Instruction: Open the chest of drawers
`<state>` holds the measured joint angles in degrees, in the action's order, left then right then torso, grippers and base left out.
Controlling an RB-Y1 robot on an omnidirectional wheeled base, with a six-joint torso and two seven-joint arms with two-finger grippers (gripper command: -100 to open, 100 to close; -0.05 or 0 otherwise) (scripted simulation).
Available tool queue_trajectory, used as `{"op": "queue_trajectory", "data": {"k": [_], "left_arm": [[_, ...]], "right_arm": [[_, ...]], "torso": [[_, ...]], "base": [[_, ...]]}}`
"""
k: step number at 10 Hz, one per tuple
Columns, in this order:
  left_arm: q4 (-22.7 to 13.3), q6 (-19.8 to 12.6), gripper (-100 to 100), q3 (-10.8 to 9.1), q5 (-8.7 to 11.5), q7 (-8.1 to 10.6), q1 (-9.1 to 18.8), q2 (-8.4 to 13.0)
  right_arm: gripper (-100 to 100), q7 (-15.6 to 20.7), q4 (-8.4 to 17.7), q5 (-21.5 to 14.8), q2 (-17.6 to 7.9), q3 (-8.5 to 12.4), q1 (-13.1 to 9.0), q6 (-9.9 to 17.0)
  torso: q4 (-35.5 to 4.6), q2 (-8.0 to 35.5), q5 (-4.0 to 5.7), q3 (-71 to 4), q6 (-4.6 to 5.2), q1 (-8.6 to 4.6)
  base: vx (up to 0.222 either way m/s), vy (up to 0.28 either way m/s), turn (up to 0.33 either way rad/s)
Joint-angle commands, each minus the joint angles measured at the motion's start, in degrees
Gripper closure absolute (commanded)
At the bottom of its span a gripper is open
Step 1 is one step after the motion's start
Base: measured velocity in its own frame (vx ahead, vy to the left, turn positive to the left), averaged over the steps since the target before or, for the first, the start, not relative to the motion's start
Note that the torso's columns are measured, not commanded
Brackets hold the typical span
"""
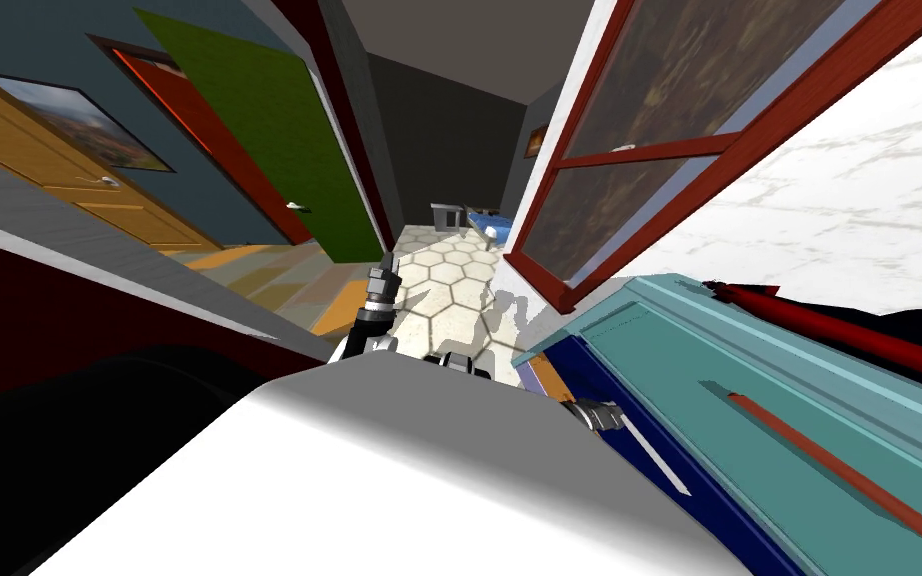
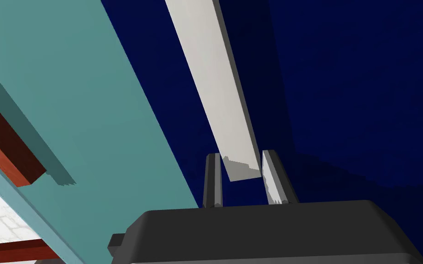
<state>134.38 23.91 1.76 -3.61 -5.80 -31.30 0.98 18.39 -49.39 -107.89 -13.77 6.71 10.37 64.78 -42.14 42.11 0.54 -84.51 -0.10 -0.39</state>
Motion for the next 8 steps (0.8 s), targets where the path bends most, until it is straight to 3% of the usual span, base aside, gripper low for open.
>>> {"op": "queue_trajectory", "data": {"k": [1,5,6,8], "left_arm": [[0.0,0.0,0,0.0,0.0,0.0,0.0,0.0],[0.0,0.0,0,0.0,0.0,0.0,0.0,0.0],[0.0,0.0,0,0.0,0.0,0.0,0.0,0.0],[0.0,0.0,0,-0.01,0.0,0.0,0.0,0.0]], "right_arm": [[100,0.6,-0.4,0.3,0.1,-0.1,0.0,-1.2],[100,1.0,-0.7,0.1,0.3,-0.3,0.1,-0.9],[-100,2.6,-2.0,1.8,-2.2,0.7,-0.5,-2.9],[-100,4.0,-2.7,3.4,-4.5,1.5,-1.4,-5.3]], "torso": [[0.0,0.0,-0.05,-0.1,0.0,-0.07],[0.0,0.0,-0.09,0.0,-0.05,0.24],[0.0,0.0,-0.12,0.0,-0.05,0.1],[-0.1,0.0,-0.46,-0.1,0.05,0.15]], "base": [[-0.09,0.196,-0.021],[-0.055,0.137,-0.017],[-0.059,0.14,-0.054],[-0.027,0.113,-0.039]]}}
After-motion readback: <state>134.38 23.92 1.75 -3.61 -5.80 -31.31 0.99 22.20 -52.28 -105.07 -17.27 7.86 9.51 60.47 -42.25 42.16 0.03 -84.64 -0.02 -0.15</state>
